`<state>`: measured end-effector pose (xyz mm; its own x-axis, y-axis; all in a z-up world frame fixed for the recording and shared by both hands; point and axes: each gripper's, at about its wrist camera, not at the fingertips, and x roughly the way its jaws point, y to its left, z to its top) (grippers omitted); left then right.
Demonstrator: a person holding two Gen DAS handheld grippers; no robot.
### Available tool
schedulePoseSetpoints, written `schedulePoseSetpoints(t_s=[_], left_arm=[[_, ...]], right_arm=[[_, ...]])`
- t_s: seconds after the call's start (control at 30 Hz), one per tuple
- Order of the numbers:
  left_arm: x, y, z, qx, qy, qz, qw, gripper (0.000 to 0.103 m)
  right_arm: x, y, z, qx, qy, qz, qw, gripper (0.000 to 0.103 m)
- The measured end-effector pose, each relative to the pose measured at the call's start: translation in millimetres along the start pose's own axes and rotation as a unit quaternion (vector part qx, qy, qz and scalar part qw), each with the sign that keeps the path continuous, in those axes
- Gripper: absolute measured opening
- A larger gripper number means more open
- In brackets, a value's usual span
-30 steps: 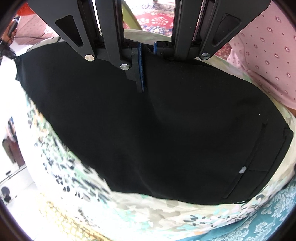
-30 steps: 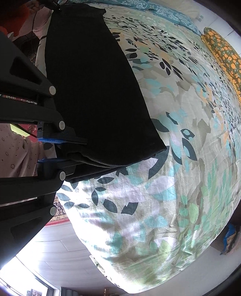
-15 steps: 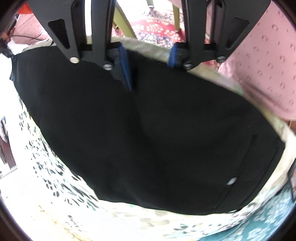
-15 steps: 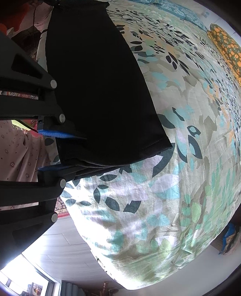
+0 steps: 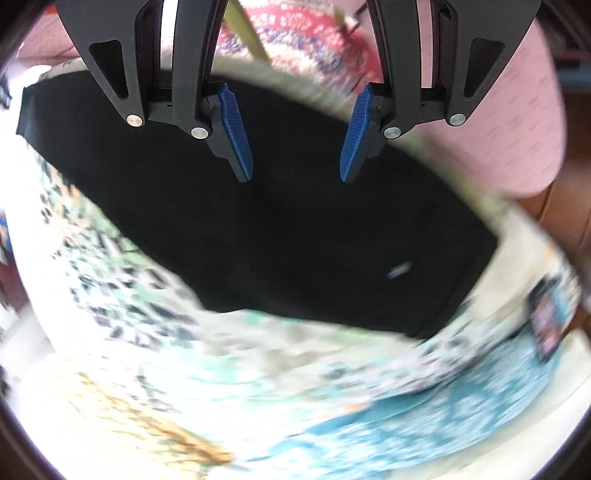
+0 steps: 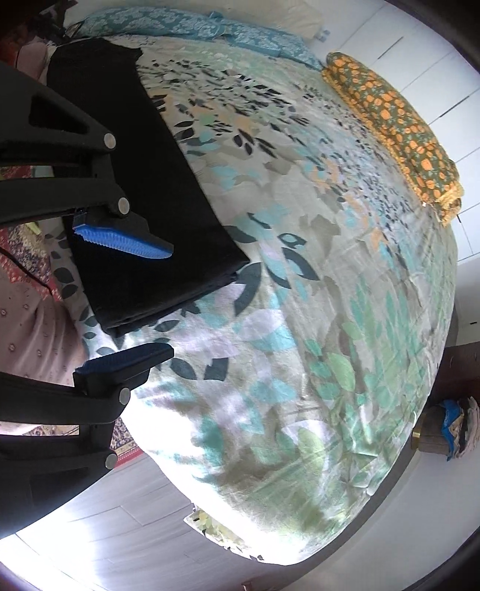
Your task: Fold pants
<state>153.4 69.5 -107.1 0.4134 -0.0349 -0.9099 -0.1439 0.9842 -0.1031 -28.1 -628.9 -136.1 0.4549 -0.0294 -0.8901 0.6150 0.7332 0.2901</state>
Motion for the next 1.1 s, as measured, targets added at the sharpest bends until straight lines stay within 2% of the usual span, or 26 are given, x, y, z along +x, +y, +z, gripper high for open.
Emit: schedulePoseSetpoints(t_s=[0.1, 0.17, 0.2, 0.23, 0.3, 0.33, 0.37, 0.4, 0.47, 0.5, 0.53, 0.6, 0.67, 0.77, 0.93, 1.03, 1.07, 1.1], left_arm=[[22, -38, -5, 0.055, -0.003, -0.028, 0.9981, 0.052], [40, -58, -11, 0.086, 0.000, -0.029, 0.9959, 0.052], [47, -63, -15, 0.097, 0.008, -0.026, 0.9950, 0.052], [58, -67, -20, 0.105, 0.025, -0.019, 0.9940, 0.052], [74, -66, -25, 0.111, 0.059, -0.006, 0.9921, 0.052], [77, -66, -27, 0.118, 0.059, -0.003, 0.9913, 0.053], [75, -67, -27, 0.126, 0.054, 0.001, 0.9905, 0.054], [75, -69, -27, 0.135, 0.054, 0.009, 0.9894, 0.054], [70, -62, -30, 0.136, 0.048, 0.016, 0.9894, 0.056], [70, -57, -30, 0.126, 0.046, 0.017, 0.9908, 0.056], [66, -47, -29, 0.110, 0.046, 0.010, 0.9928, 0.056], [64, -42, -27, 0.088, 0.047, -0.001, 0.9950, 0.056], [63, -42, -26, 0.082, 0.044, 0.001, 0.9957, 0.056], [60, -42, -28, 0.089, 0.041, 0.008, 0.9952, 0.056], [57, -36, -30, 0.081, 0.039, 0.007, 0.9960, 0.056], [60, -40, -28, 0.087, 0.038, 0.014, 0.9954, 0.056], [63, -43, -27, 0.090, 0.038, 0.017, 0.9951, 0.056], [63, -44, -28, 0.092, 0.037, 0.020, 0.9949, 0.056]], right_arm=[[6, 16, 15, -0.037, 0.012, 0.066, 0.997, 0.048], [16, 37, 11, -0.073, 0.044, 0.101, 0.991, 0.048], [24, 44, 8, -0.084, 0.065, 0.106, 0.989, 0.048], [36, 48, 4, -0.090, 0.086, 0.096, 0.988, 0.048], [65, 44, -6, -0.084, 0.142, 0.046, 0.985, 0.048], [80, 39, -10, -0.079, 0.177, 0.021, 0.981, 0.048], [86, 35, -13, -0.076, 0.196, 0.020, 0.978, 0.043], [83, 33, -11, -0.076, 0.189, 0.026, 0.979, 0.039], [66, 32, -2, -0.085, 0.158, 0.044, 0.983, 0.039], [58, 29, 3, -0.089, 0.141, 0.046, 0.985, 0.045], [53, 25, 9, -0.085, 0.125, 0.042, 0.988, 0.058], [53, 14, 18, -0.070, 0.113, 0.047, 0.990, 0.066], [66, 6, 24, -0.062, 0.130, 0.070, 0.987, 0.066], [84, 4, 27, -0.073, 0.150, 0.078, 0.983, 0.058], [106, 3, 28, -0.100, 0.182, 0.099, 0.973, 0.058], [110, 4, 30, -0.097, 0.183, 0.135, 0.969, 0.057], [111, 6, 30, -0.098, 0.187, 0.156, 0.965, 0.053], [112, 9, 29, -0.105, 0.192, 0.157, 0.963, 0.046]])
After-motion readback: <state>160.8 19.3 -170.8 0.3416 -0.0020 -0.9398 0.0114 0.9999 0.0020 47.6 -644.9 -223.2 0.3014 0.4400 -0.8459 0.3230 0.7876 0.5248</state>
